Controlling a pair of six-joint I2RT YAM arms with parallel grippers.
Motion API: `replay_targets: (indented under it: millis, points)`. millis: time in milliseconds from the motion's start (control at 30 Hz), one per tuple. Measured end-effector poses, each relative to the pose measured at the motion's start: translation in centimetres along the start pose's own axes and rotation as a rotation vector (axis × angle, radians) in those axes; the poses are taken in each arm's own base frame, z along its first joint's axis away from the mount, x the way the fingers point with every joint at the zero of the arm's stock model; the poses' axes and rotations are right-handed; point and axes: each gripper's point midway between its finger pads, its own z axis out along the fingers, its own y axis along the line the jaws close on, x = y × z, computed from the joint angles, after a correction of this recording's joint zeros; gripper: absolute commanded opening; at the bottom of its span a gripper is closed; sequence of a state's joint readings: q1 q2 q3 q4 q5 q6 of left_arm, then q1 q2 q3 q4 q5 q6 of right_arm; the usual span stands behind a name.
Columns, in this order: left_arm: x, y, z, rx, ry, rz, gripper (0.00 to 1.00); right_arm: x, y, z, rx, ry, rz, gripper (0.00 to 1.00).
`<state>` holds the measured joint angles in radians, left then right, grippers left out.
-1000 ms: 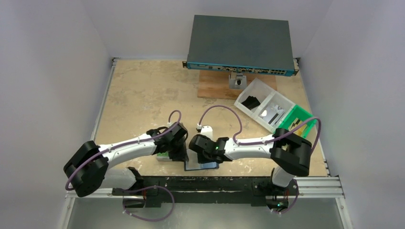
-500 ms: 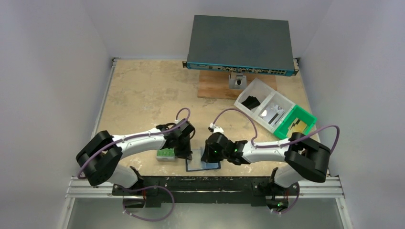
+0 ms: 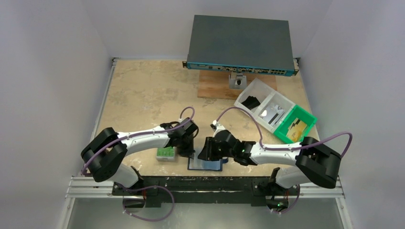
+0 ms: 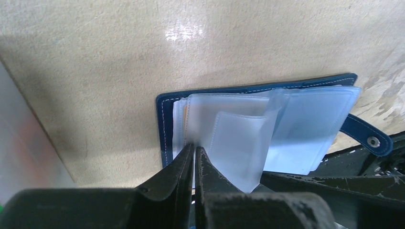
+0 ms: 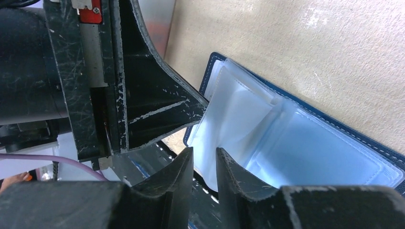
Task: Take the credit cards out of the card holder
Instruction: Remove the credit card from the card holder.
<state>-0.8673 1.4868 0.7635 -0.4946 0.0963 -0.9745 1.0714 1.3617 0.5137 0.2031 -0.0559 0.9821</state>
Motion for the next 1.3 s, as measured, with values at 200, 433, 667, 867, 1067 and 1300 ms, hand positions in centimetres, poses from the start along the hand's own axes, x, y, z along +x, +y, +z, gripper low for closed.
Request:
replay_targets:
  millis: [200, 433, 667, 867, 1067, 1300]
  points:
    - [0.3, -0.6, -0.2, 0.006, 0.004, 0.036, 0.04, -0.1, -0.3, -0.7, 0.028, -0.002, -0.005, 0.41]
    - [-0.1, -2.8, -1.3, 0.041, -0.013, 0.089, 0.05, -2.7, 1.2, -3.4, 0.029, -0.099, -0.005, 0.46]
    - [0.4, -5.1, -1.8, 0.094, 0.0, 0.129, 0.06, -3.9, -0.5, -5.8, 0.126, -0.174, 0.041, 0.47]
    - [1.2, -7.2, 0.2, 0.137, 0.067, 0.138, 0.07, -4.5, -1.7, -8.5, 0.18, -0.237, 0.086, 0.52]
    - [2.1, -7.3, 1.9, 0.134, 0.124, 0.131, 0.1, -4.0, -3.7, -8.5, 0.276, -0.222, 0.083, 0.52]
    - [1.2, -7.5, 0.2, 0.144, 0.074, 0.119, 0.12, -3.9, -3.7, -7.3, 0.333, -0.179, 0.059, 0.52]
